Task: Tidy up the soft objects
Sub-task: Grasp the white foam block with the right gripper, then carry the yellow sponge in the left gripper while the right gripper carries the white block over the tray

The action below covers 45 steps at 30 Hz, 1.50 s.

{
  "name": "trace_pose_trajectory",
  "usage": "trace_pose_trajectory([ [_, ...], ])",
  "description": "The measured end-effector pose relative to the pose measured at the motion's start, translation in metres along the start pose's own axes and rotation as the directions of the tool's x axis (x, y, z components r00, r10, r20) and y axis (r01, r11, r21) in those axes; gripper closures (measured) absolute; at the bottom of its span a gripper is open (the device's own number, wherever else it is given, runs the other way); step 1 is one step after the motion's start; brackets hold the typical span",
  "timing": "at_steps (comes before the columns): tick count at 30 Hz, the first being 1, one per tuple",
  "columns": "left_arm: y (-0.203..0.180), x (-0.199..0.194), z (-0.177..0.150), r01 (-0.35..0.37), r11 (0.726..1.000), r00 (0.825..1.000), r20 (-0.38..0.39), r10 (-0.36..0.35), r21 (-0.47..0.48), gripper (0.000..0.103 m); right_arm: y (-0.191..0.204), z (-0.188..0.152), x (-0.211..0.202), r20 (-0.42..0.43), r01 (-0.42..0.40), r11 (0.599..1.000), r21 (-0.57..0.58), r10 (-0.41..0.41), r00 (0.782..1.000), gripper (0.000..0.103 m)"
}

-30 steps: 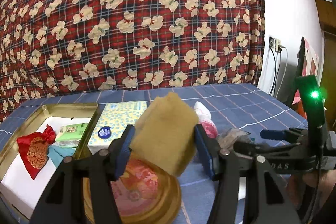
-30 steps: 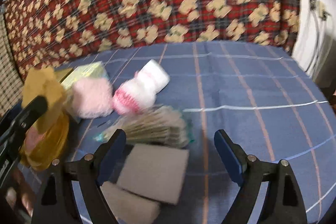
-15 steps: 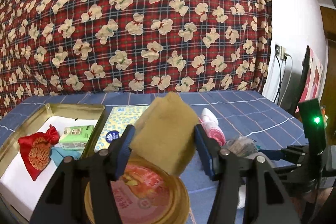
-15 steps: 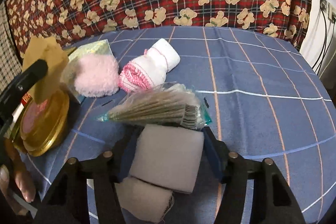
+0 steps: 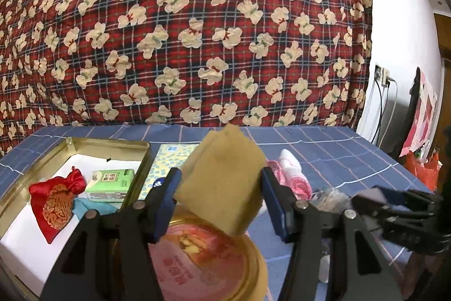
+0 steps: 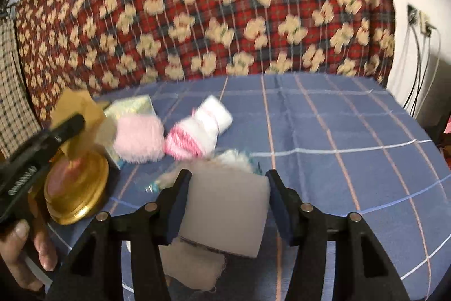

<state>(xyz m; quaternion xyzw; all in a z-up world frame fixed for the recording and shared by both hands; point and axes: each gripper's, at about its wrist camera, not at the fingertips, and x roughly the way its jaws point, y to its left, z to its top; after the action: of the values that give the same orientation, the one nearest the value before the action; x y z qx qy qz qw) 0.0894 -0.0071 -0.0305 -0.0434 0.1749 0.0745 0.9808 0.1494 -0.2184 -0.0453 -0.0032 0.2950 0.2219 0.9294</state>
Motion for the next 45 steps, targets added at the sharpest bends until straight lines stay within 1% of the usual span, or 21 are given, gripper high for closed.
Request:
trace_pose_trajectory([
  [6, 0.008, 0.007, 0.002, -0.008, 1.000, 1.000, -0.018, 0.008, 0.002, 0.046, 0.012, 0.005, -0.010, 0.121, -0.032, 0.999, 0.022, 0.029, 0.992, 0.047],
  [8, 0.010, 0.008, 0.002, -0.015, 1.000, 1.000, -0.018, 0.015, 0.006, 0.046, 0.018, 0.008, -0.007, 0.145, -0.031, 0.999, 0.019, 0.028, 0.989, 0.047],
  [14, 0.026, 0.015, 0.006, -0.034, 0.998, 0.999, -0.032, 0.032, -0.044, 0.046, 0.031, 0.019, 0.006, 0.205, -0.024, 0.998, 0.058, 0.012, 0.979, 0.047],
  [18, 0.029, 0.015, 0.007, -0.047, 0.998, 0.999, -0.027, 0.046, -0.046, 0.046, 0.042, 0.027, 0.018, 0.214, 0.001, 0.998, 0.070, -0.016, 0.977, 0.047],
  [24, 0.028, 0.017, 0.006, -0.068, 0.997, 0.997, -0.029, 0.067, -0.032, 0.046, 0.044, 0.032, 0.026, 0.219, 0.044, 0.995, 0.090, -0.063, 0.974, 0.047],
  [30, 0.026, 0.016, 0.006, -0.071, 0.997, 0.997, -0.022, 0.070, -0.021, 0.046, 0.047, 0.038, 0.036, 0.224, 0.089, 0.991, 0.104, -0.110, 0.968, 0.047],
  [37, 0.026, 0.015, 0.006, -0.073, 0.997, 0.997, -0.020, 0.073, -0.024, 0.046, 0.059, 0.043, 0.044, 0.227, 0.125, 0.989, 0.075, -0.139, 0.964, 0.047],
  [45, 0.034, 0.014, 0.007, -0.100, 0.993, 0.995, -0.021, 0.099, -0.054, 0.046, 0.064, 0.047, 0.052, 0.212, 0.136, 0.987, 0.089, -0.153, 0.965, 0.047],
])
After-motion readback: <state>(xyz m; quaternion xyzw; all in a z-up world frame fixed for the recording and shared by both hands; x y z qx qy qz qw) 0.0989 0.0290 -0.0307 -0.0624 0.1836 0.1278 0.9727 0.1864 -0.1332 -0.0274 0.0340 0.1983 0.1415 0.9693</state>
